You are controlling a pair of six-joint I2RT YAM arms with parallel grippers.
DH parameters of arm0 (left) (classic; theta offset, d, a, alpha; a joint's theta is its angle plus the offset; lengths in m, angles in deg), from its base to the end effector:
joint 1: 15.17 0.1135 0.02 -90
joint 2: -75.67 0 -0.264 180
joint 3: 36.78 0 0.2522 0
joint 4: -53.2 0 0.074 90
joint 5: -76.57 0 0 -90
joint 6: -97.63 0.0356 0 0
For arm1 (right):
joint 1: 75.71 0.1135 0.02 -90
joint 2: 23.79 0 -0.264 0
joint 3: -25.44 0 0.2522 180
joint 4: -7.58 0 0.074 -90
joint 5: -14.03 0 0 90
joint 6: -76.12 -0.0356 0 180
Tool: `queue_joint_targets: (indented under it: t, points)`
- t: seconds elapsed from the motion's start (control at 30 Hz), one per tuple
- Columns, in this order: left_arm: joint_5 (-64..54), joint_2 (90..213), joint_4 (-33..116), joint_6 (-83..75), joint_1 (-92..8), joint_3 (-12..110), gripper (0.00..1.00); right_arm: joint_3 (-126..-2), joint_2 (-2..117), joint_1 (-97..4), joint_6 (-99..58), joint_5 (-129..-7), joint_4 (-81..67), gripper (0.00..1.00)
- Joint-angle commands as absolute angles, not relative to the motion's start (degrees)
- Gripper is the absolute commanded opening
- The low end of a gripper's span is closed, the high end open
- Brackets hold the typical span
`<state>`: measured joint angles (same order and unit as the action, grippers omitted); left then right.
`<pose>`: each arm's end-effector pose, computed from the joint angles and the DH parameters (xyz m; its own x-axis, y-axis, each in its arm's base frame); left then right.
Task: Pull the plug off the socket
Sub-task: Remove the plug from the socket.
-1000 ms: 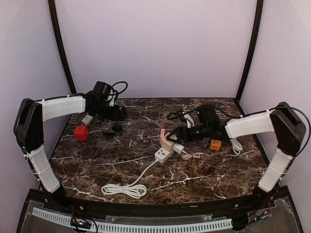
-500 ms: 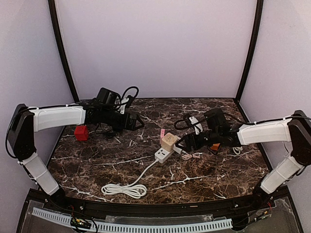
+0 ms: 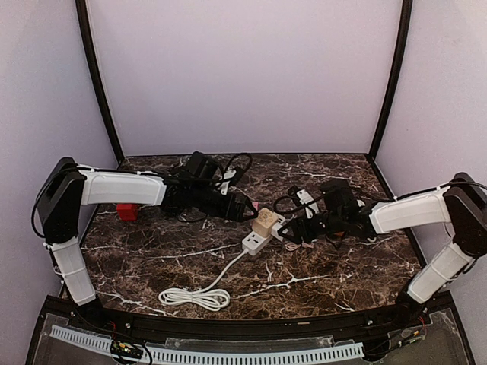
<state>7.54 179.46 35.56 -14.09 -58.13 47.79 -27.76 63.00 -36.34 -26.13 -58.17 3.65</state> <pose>0.2891 -0.2866 0.2225 -0.7209 0.1991 -0.6639 0.6234 0.6048 -0.4955 0.2257 0.1993 0.1718 -0.6280 -0.2540 -0.7356 -0.6735 0.6510 0.3502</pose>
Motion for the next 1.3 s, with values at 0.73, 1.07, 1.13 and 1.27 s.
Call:
queue_joint_targets:
  t: [0.73, 1.07, 1.13, 1.27]
  points:
    - [3.1, 190.9, 30.9, -19.2, -60.4, 54.0, 0.99, -30.4, 69.5, -33.8, -24.7, -60.7, 6.8, 0.51]
    - [0.0, 192.5, 27.7, -19.9, -60.4, 51.1, 0.99, -31.8, 70.1, -33.6, -24.3, -60.9, 5.0, 0.57]
    - [0.1, 193.2, 27.7, -20.1, -60.4, 51.1, 0.99, -32.1, 70.5, -33.4, -23.9, -61.3, 4.5, 0.58]
    - [0.4, 193.5, 28.1, -20.4, -60.4, 51.3, 0.99, -32.3, 71.0, -33.1, -23.2, -62.3, 3.4, 0.56]
